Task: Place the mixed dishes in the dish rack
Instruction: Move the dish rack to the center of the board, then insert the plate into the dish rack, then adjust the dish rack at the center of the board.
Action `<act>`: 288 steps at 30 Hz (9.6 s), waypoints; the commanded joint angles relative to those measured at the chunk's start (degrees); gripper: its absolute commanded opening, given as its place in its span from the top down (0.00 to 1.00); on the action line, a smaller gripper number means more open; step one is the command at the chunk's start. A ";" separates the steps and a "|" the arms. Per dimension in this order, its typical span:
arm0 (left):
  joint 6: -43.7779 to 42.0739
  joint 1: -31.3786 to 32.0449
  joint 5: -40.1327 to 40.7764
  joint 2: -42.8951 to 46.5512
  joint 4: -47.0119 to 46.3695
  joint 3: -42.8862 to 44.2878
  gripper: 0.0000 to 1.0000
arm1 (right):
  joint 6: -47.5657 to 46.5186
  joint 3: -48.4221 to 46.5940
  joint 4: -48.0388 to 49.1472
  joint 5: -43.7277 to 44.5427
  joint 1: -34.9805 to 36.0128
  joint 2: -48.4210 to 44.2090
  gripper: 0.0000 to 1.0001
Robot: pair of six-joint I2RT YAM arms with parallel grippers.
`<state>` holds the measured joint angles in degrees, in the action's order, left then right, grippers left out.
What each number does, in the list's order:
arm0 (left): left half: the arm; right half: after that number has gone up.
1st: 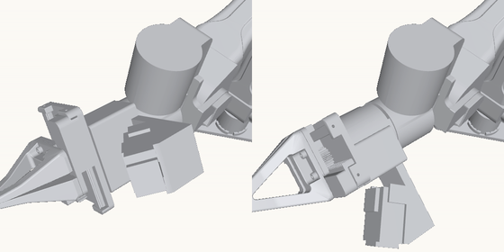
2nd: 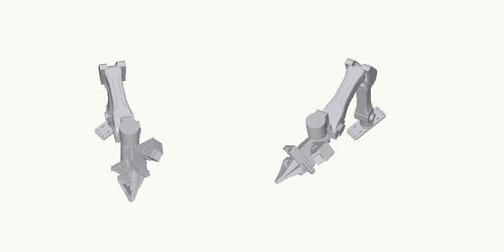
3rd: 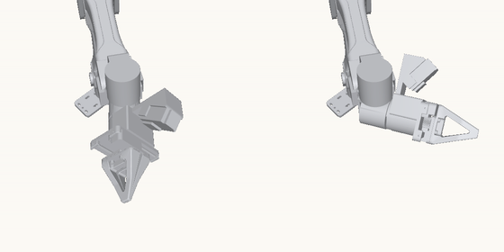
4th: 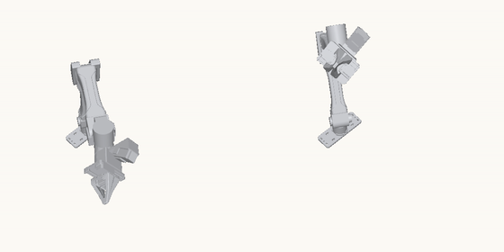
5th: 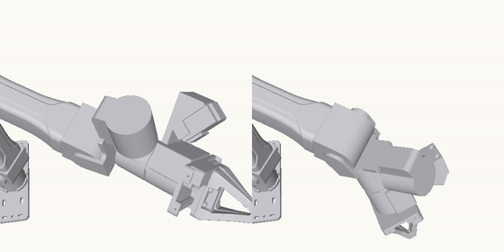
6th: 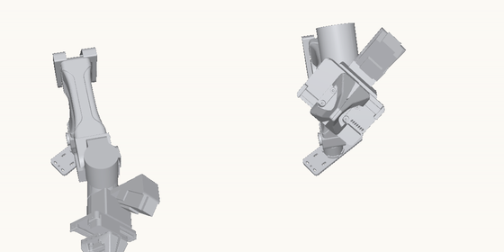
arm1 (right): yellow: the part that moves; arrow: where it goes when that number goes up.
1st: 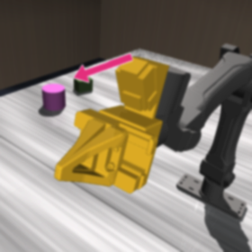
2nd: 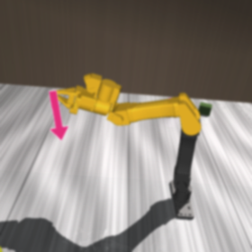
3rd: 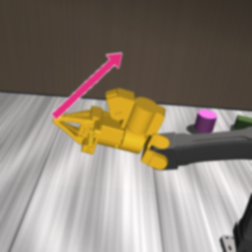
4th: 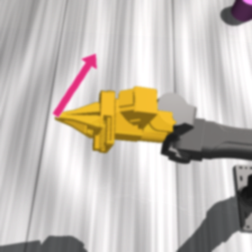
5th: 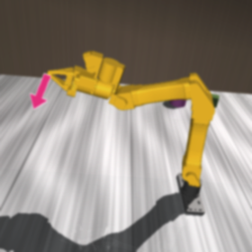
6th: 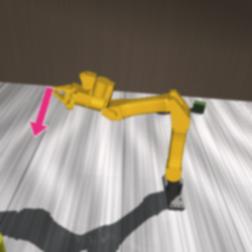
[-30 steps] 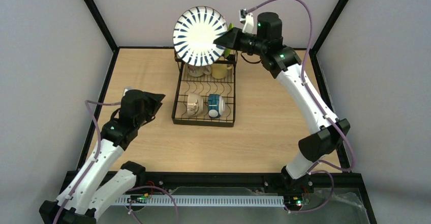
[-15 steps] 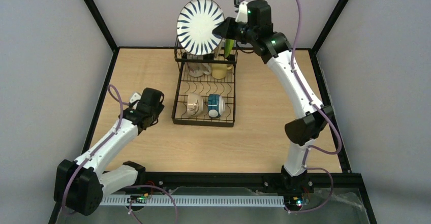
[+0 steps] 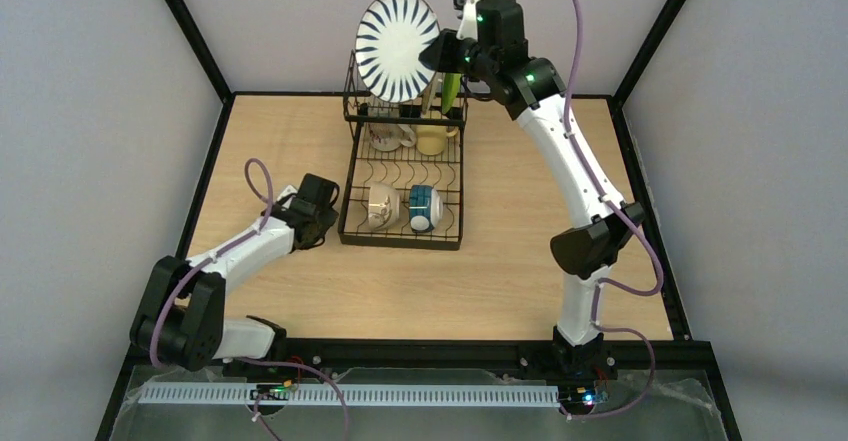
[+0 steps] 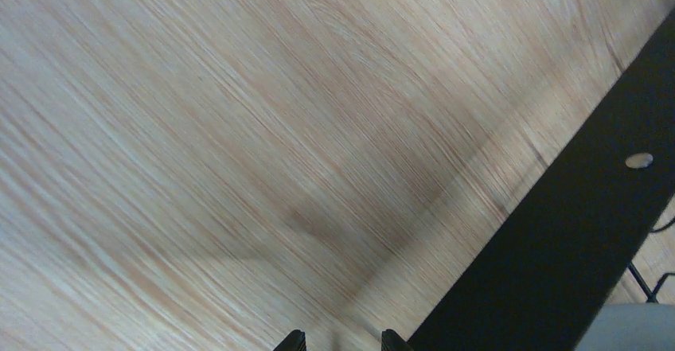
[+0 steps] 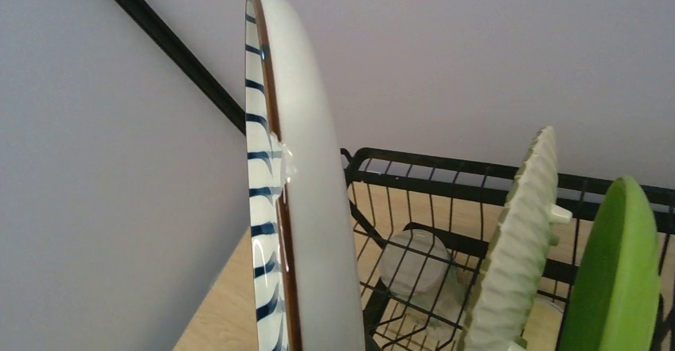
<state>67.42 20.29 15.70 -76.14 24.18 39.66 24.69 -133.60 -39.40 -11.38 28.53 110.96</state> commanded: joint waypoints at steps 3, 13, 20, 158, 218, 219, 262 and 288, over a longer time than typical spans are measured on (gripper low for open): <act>-0.94 2.92 -1.23 -3.39 -4.01 0.77 0.48 | -2.97 -4.37 4.49 5.31 1.44 0.09 1.00; -0.66 6.14 -3.06 -7.58 -7.23 -0.45 0.48 | -7.32 -5.66 3.08 15.16 4.46 0.75 1.00; -0.64 10.59 -3.27 -9.55 -8.27 0.48 0.49 | -10.69 -6.15 3.53 22.62 6.80 0.62 1.00; -7.34 14.20 -3.36 -6.94 -4.05 3.93 0.23 | -20.91 -7.44 0.15 55.38 15.96 12.29 1.00; -7.65 10.37 -0.51 9.93 6.93 2.41 0.11 | -6.50 37.08 6.18 70.60 12.94 -29.47 0.95; -7.94 9.72 -0.76 9.29 6.75 2.17 0.11 | -3.61 39.28 4.06 69.00 11.38 -30.66 0.99; -15.34 2.65 -9.65 -24.55 -6.39 19.74 0.16 | 5.21 73.78 21.67 15.41 -10.94 -12.02 1.00; -18.12 2.65 -13.02 -23.77 -7.01 20.00 0.17 | 12.22 82.27 22.60 17.06 0.19 -18.14 1.00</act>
<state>50.33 22.06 5.15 -100.49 18.04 59.20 33.41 -53.58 -16.16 13.10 23.73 94.04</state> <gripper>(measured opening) 0.835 0.001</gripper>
